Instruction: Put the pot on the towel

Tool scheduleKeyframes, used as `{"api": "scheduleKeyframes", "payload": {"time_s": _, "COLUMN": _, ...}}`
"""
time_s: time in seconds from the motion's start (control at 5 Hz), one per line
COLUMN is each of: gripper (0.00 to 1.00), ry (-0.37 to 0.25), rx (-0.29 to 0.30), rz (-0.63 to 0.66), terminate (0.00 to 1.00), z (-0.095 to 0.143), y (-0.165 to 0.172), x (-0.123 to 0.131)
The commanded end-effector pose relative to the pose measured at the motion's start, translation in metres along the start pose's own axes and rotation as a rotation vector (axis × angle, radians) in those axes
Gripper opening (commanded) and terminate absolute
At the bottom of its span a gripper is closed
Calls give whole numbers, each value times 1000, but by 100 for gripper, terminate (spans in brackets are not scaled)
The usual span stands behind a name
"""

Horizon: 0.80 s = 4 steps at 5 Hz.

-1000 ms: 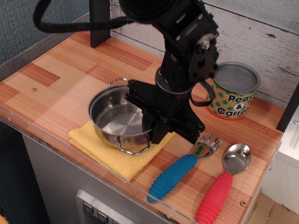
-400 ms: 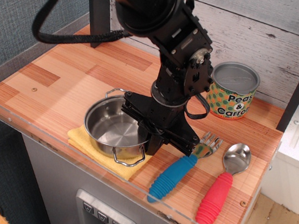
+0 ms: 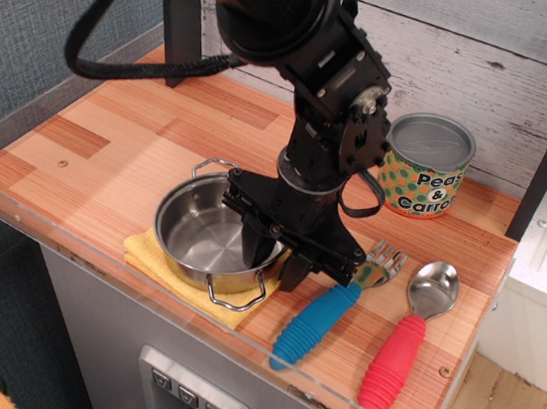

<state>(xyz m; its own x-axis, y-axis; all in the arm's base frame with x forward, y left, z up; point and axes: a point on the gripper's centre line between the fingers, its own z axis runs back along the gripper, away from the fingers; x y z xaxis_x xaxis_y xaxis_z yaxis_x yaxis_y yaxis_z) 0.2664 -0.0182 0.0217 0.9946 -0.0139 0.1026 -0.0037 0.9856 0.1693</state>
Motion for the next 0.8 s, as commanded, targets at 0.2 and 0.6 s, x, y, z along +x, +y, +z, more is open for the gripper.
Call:
{"api": "scheduleKeyframes", "payload": {"time_s": 0.2, "gripper": 100, "ry": -116, "rx": -90, "rz": 96, "terminate": 0, "z": 59, "y": 17, "x": 19}}
{"api": "scheduleKeyframes", "payload": {"time_s": 0.6, "gripper": 100, "ry": -115, "rx": -110, "rz": 181, "terminate": 0, "z": 78, "y": 17, "x": 54}}
